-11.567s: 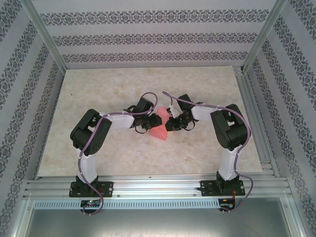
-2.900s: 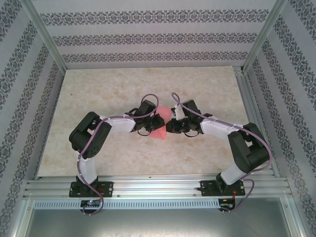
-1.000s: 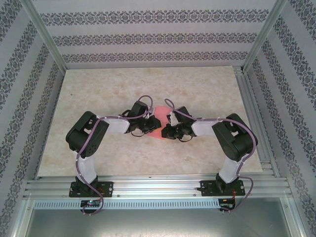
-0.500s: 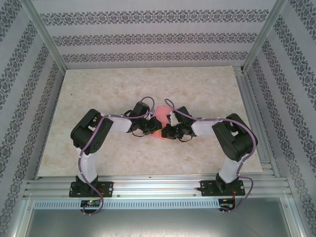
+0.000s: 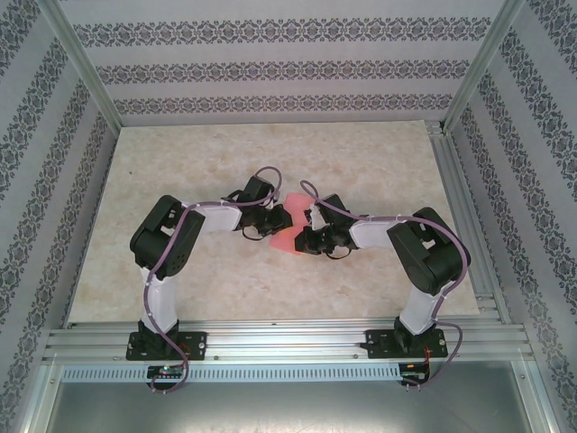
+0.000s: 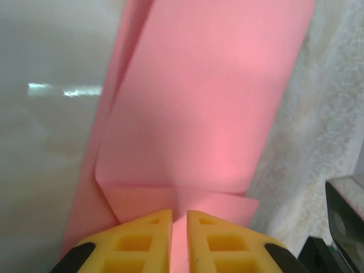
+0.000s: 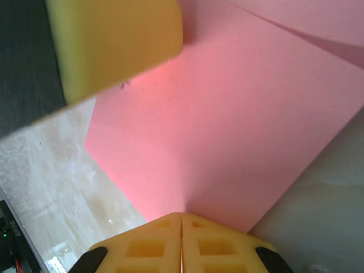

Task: Fold a paper plane with a square sheet of paper (pick it up from the middle)
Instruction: Fold the triangle a second time at the center of the table.

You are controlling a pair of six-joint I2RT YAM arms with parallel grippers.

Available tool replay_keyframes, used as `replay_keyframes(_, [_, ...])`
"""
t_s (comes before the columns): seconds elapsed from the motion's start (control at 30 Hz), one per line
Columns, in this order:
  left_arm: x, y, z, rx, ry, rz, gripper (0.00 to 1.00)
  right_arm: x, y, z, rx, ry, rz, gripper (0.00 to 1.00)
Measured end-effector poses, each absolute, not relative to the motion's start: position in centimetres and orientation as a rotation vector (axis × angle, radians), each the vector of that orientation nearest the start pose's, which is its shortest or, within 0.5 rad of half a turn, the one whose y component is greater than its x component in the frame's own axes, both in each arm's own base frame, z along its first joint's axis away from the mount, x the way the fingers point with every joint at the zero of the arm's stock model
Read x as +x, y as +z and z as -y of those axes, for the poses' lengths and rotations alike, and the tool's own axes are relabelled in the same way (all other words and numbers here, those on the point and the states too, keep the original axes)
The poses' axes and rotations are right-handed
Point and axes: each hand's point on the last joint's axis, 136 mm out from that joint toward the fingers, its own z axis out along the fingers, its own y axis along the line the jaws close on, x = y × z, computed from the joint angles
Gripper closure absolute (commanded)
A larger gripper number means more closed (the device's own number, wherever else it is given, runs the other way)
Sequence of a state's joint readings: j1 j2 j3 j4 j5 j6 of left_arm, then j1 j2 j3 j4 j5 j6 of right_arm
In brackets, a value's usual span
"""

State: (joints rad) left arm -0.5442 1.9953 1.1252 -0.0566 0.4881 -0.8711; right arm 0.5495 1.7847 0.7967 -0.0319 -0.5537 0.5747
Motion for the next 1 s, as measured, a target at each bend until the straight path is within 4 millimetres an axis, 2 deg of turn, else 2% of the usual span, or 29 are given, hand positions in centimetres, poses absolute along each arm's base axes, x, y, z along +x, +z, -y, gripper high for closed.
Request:
replay_keyframes(0.13, [37.4,2.3,30.5,-0.241,-1.102,-2.739,0.83,27.4,1.2,-27.4,-0.187,1.079,-2.771,0.92])
replay_keyframes(0.37, [38.5,2.3,29.9,-0.246,-1.111,-2.742,0.83,27.9,1.4,-27.3,-0.18,1.057,-2.763,0.87])
replay_keyframes(0.5, [39.1,2.5,29.1,-0.254,-1.099,-2.733,0.79,28.1,2.0,-27.1,-0.168,1.033,-2.776,0.78])
replay_keyframes(0.6, [39.6,3.0,28.5,-0.265,-1.095,-2.72,0.72,28.3,3.9,-26.5,-0.17,1.01,-2.744,0.7])
replay_keyframes(0.63, [39.8,3.3,28.3,-0.27,-1.097,-2.712,0.71,28.6,4.8,-26.2,-0.167,1.009,-2.719,0.63])
replay_keyframes(0.7, [40.0,4.6,28.3,-0.26,-1.107,-2.687,0.69,29.5,6.3,-25.6,-0.144,1.002,-2.671,0.62])
replay_keyframes(0.77, [40.2,6.2,28.3,-0.245,-1.121,-2.652,0.68,30.6,7.2,-24.6,-0.108,0.987,-2.632,0.54])
replay_keyframes(0.9, [40.5,9.5,28.4,-0.209,-1.149,-2.579,0.68,31.9,6.7,-23.2,-0.031,0.968,-2.629,0.53])
replay_keyframes(1.0, [40.3,10.5,28.2,-0.199,-1.149,-2.556,0.67,32.1,5.0,-23.2,-0.005,0.96,-2.672,0.52])
